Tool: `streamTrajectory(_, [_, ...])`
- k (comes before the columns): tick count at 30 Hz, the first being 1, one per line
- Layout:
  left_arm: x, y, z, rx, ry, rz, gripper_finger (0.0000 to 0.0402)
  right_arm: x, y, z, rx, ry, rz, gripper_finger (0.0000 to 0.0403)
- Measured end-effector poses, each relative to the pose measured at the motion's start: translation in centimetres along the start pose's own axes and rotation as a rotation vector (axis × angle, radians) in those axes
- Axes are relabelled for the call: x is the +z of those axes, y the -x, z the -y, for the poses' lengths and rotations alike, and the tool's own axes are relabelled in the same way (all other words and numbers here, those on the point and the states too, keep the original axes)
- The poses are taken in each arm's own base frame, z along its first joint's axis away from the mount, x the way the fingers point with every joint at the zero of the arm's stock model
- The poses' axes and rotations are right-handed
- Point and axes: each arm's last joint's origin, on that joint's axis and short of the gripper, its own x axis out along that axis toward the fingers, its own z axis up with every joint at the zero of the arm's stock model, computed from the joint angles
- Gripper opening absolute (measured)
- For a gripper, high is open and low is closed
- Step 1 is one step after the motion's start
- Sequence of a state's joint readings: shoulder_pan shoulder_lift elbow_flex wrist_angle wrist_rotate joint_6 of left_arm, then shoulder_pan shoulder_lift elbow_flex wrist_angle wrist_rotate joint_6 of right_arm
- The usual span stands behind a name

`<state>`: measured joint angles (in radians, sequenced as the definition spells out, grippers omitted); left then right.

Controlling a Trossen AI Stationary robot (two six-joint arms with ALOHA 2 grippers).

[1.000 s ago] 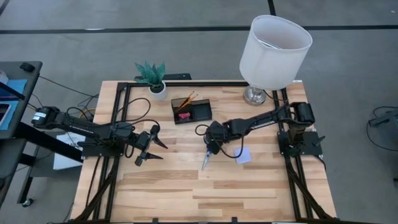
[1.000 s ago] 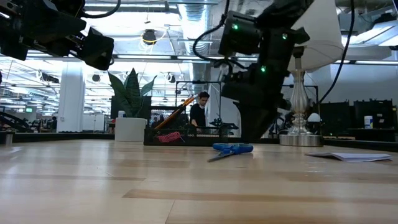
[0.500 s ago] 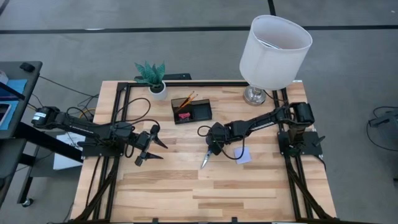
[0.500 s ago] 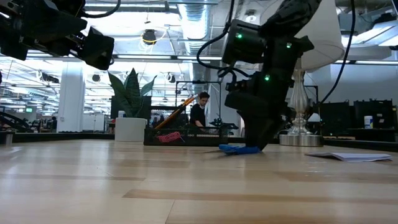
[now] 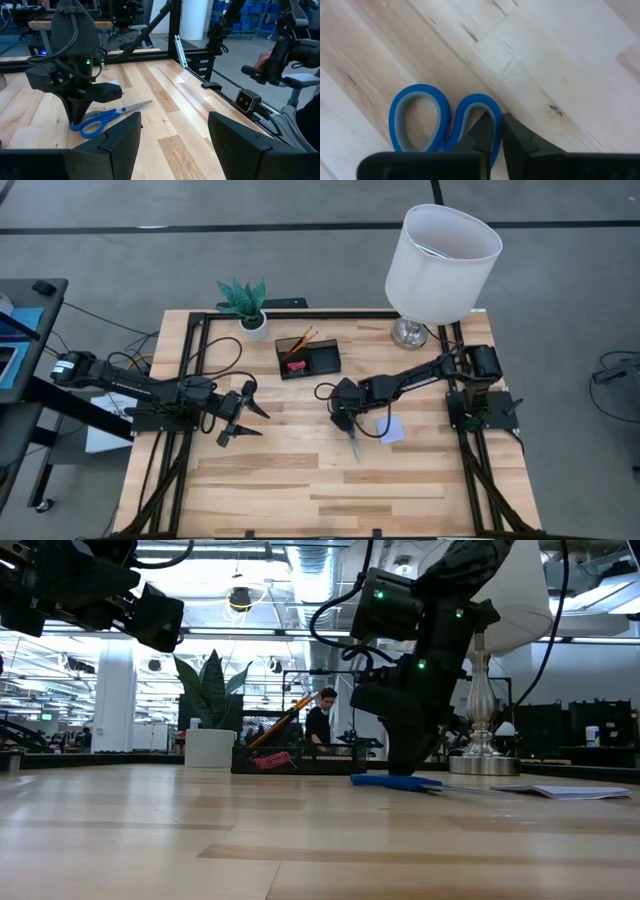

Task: Pick and place office supplies into organizer
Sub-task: Put the blue scissors into the black desk organizer

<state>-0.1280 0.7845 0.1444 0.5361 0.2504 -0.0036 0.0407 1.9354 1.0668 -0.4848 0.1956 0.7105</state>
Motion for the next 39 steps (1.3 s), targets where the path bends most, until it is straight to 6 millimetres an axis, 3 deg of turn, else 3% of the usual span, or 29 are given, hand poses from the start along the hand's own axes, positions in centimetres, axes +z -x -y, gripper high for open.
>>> streamTrajectory(15, [0.0,0.0,0.0,-0.001,0.001,-0.001,0.0223,0.7,3.3,-0.1,-0.027,-0.015,0.113,0.0009])
streamTrajectory(25, [0.0,0.0,0.0,-0.001,0.001,-0.003,0.0223,1.2,4.0,-0.1,-0.061,0.001,0.164,0.0009])
streamTrajectory(30, [0.0,0.0,0.0,-0.001,0.001,-0.003,0.0223,2.4,5.3,-0.7,-0.1,0.034,0.242,0.0009])
streamTrajectory(39, [0.0,0.0,0.0,-0.001,0.001,-0.003,0.0223,6.2,9.7,-1.9,-0.254,0.108,0.485,0.0009])
